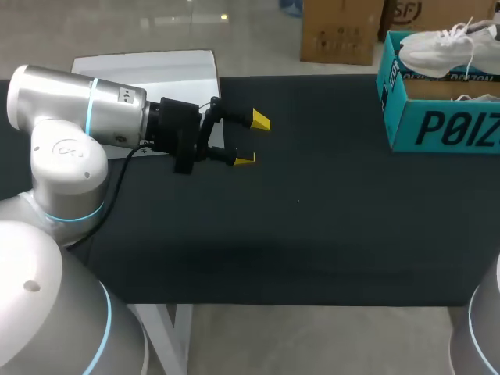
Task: Take the shoe out of the shoebox, open the shoe tongue, remove and reinsert the insole, then place the shoe into the shoebox
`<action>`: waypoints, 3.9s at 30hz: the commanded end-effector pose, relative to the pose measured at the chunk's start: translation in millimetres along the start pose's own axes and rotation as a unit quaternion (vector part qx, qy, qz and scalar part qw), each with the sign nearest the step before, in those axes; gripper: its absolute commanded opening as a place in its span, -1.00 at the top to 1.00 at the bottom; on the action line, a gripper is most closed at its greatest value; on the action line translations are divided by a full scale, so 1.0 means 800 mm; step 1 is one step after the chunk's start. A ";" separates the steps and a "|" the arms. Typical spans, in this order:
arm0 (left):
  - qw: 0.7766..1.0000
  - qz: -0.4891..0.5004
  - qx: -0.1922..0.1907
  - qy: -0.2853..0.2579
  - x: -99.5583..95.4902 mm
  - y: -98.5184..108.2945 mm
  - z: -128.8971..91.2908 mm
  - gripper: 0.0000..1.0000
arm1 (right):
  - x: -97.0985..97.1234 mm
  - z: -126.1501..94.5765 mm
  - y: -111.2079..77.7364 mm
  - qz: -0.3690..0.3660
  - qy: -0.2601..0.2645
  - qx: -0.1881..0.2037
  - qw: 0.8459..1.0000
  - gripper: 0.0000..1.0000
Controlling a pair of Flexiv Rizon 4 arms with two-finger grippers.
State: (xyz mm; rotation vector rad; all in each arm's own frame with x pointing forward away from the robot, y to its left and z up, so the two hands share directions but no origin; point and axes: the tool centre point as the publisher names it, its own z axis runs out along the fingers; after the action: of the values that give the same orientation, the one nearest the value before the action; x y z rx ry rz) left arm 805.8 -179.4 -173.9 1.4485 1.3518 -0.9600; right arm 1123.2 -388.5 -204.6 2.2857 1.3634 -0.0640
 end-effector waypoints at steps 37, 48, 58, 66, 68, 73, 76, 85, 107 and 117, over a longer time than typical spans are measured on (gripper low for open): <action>1.000 0.000 0.000 0.002 0.000 0.000 0.000 -1.00 | 0.002 0.073 0.071 0.027 -0.012 0.017 0.999 1.00; 1.000 0.000 0.000 0.002 0.000 0.000 0.000 -1.00 | 0.007 0.122 0.062 0.036 -0.005 0.005 0.999 1.00; 1.000 0.000 0.000 0.002 0.000 0.000 0.000 -1.00 | 0.011 0.151 0.054 0.026 -0.013 0.005 1.000 1.00; 1.000 0.000 0.000 0.002 0.000 0.000 0.000 -1.00 | 0.016 0.186 0.067 0.024 -0.028 -0.003 0.999 1.00; 1.000 0.000 0.000 0.002 0.000 0.000 0.000 -1.00 | 0.015 0.194 0.068 0.024 -0.030 -0.005 0.999 1.00; 1.000 0.000 0.000 0.002 0.000 0.000 0.000 -1.00 | 0.013 0.217 0.069 0.025 -0.036 -0.007 0.999 1.00; 1.000 0.000 0.000 0.002 0.000 0.000 0.000 -1.00 | 0.013 0.231 0.068 0.026 -0.040 0.001 0.999 1.00; 1.000 0.000 0.000 0.002 0.000 0.000 0.000 -1.00 | 0.015 0.255 0.054 0.029 -0.039 0.017 0.999 1.00; 1.000 0.000 0.000 0.002 0.000 0.000 0.000 -1.00 | -0.011 0.178 0.049 0.055 0.010 0.001 0.998 -1.00; 1.000 0.000 0.000 0.002 0.000 0.000 0.000 -1.00 | -0.010 0.100 0.045 0.051 0.044 -0.011 0.998 -1.00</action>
State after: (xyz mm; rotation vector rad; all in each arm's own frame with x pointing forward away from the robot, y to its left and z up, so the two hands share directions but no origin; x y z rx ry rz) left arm 805.8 -179.4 -173.9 1.4485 1.3517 -0.9600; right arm 1196.8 -461.2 -288.7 2.3868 1.2807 0.0503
